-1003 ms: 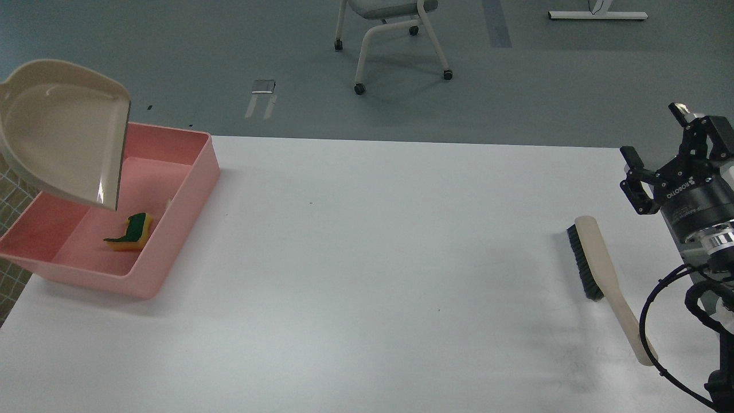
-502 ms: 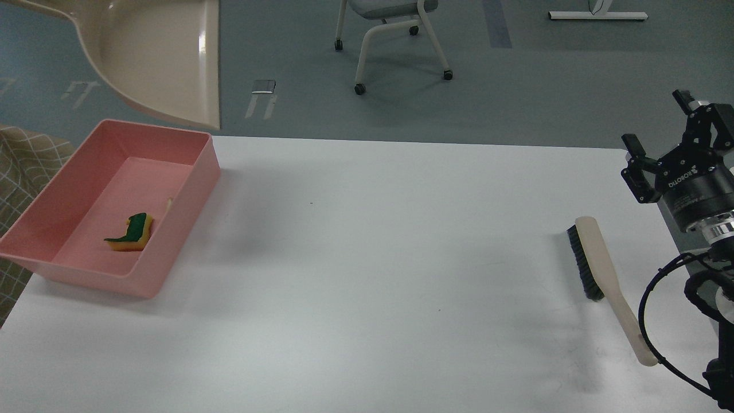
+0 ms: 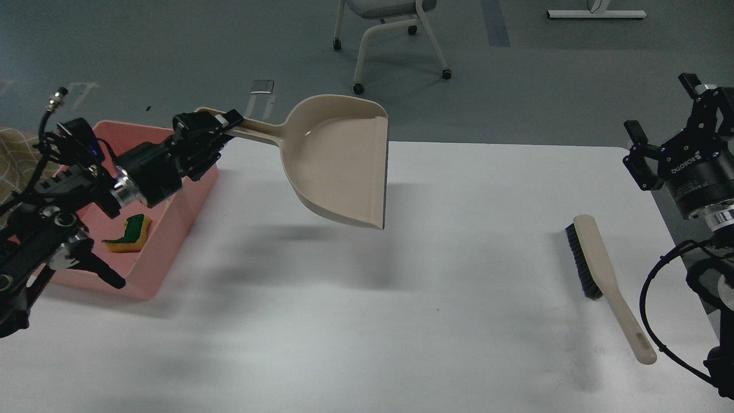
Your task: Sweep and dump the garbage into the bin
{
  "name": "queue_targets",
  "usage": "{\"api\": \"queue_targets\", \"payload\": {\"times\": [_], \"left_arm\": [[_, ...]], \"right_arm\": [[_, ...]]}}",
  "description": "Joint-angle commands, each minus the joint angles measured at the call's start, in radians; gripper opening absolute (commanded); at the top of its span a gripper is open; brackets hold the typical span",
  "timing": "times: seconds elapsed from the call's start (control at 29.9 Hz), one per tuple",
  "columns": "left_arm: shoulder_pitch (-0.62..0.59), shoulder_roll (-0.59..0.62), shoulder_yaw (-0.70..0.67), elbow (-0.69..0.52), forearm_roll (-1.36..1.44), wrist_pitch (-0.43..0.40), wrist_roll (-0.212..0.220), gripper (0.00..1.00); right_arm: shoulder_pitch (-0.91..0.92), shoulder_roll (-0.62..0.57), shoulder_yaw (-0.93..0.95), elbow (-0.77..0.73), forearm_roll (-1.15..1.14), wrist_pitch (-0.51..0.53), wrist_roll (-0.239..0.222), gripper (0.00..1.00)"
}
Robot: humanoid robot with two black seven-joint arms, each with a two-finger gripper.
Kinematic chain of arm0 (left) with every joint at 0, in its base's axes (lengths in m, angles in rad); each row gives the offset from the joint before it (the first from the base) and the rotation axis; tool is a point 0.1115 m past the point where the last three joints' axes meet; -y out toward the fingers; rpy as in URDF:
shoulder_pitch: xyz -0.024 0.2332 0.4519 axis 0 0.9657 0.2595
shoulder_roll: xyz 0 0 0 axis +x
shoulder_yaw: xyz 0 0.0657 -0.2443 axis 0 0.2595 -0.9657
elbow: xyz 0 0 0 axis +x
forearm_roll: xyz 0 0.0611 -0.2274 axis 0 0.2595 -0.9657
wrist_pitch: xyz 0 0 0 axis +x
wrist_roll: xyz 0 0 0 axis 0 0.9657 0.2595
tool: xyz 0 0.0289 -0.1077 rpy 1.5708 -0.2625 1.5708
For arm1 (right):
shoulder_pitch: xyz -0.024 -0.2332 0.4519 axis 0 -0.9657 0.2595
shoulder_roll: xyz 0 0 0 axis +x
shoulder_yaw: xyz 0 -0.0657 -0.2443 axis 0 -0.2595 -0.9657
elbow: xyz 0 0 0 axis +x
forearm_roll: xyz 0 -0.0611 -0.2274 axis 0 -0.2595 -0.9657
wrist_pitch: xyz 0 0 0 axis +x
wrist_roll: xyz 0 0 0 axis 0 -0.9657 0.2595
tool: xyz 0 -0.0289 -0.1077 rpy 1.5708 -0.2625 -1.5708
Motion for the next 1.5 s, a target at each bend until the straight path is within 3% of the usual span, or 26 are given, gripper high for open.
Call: {"api": "queue_targets", "payload": {"times": [0.0, 0.2, 0.47, 0.8, 0.84, 0.9, 0.94, 0.97, 1.07, 1.24, 1.47], "left_arm": [[-0.009, -0.036, 0.11, 0.012, 0.0, 0.06, 0.0, 0.2], [-0.014, -0.087, 0.18, 0.099, -0.002, 0.083, -0.009, 0.2], [-0.006, -0.082, 0.187, 0.104, -0.003, 0.09, -0.013, 0.2], [0.02, -0.062, 0.187, 0.106, -0.006, 0.091, -0.013, 0.27], [0.02, -0.062, 0.187, 0.104, -0.006, 0.091, -0.013, 0.29], [0.021, -0.053, 0.186, 0.104, -0.015, 0.091, -0.009, 0.57], [0.021, -0.053, 0.186, 0.104, -0.015, 0.091, -0.009, 0.57], [0.02, -0.048, 0.184, 0.103, -0.023, 0.091, -0.008, 0.7], [0.018, -0.041, 0.18, 0.092, -0.035, 0.09, 0.0, 0.86], [0.018, -0.002, 0.184, 0.086, -0.04, 0.067, -0.005, 0.97], [0.003, 0.135, 0.163, 0.04, -0.052, 0.007, -0.013, 0.98]], "right_arm": [[-0.003, 0.0, 0.0, 0.002, 0.001, 0.0, 0.0, 1.0], [-0.006, 0.0, 0.0, 0.003, 0.001, 0.0, 0.0, 1.0], [-0.013, 0.003, 0.0, 0.003, 0.001, 0.0, 0.0, 1.0], [-0.013, 0.005, -0.002, 0.003, 0.001, 0.0, 0.0, 1.0], [-0.013, 0.005, -0.002, 0.003, 0.001, 0.0, 0.0, 1.0], [-0.014, 0.005, -0.002, 0.003, 0.001, 0.0, 0.0, 1.0], [-0.014, 0.005, -0.002, 0.003, 0.001, 0.0, 0.0, 1.0], [-0.016, 0.005, 0.0, 0.005, 0.001, 0.0, 0.0, 1.0], [-0.02, 0.003, 0.0, 0.008, 0.001, 0.0, 0.0, 1.0], [-0.025, 0.002, 0.002, 0.014, 0.001, 0.0, 0.0, 1.0], [-0.025, 0.0, 0.002, 0.014, 0.001, 0.0, 0.0, 1.0]]}}
